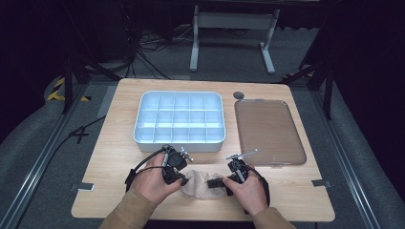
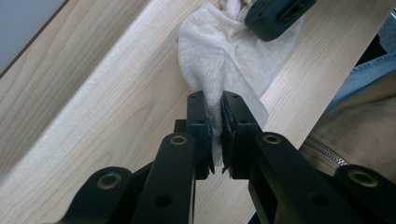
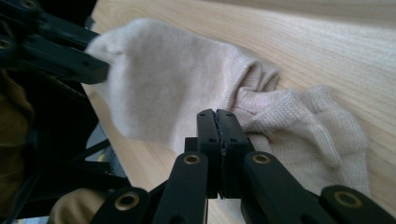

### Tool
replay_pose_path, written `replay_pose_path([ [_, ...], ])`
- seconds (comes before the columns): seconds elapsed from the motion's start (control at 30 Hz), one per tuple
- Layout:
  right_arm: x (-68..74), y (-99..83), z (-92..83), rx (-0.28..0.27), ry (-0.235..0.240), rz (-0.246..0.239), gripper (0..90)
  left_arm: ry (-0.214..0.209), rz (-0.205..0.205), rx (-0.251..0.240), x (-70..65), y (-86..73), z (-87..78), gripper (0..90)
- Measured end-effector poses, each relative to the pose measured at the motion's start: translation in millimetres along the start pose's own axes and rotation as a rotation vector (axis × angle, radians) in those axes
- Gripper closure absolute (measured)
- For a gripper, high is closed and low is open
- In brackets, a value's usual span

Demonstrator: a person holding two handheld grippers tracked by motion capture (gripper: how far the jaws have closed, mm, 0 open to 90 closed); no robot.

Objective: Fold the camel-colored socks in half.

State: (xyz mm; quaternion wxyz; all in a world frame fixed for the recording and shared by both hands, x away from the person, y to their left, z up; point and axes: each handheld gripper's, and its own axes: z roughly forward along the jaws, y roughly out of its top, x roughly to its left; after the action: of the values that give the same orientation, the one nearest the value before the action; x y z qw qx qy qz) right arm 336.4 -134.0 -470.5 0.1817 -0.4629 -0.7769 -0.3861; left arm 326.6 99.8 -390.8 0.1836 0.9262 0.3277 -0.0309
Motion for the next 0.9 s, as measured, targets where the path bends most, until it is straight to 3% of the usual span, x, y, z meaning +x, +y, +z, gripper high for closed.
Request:
replay_pose_path([
  [0.13, 2.7, -1.2, 7.9, 0.035, -0.068, -0.056, 90.0, -0.012, 0.005, -0.007, -1.7, 2.6, -1.1, 82.7],
  [0.33, 10.2, -3.0, 9.9, 0.033, -0.124, -0.146, 90.0, -0.021, 0.034, -0.023, -7.5, 10.2, -2.8, 82.7],
  [0.9, 12.8, -5.4, 10.9, 0.020, -0.131, -0.191, 90.0, -0.048, 0.093, -0.025, -26.0, 33.3, 9.6, 82.7],
])
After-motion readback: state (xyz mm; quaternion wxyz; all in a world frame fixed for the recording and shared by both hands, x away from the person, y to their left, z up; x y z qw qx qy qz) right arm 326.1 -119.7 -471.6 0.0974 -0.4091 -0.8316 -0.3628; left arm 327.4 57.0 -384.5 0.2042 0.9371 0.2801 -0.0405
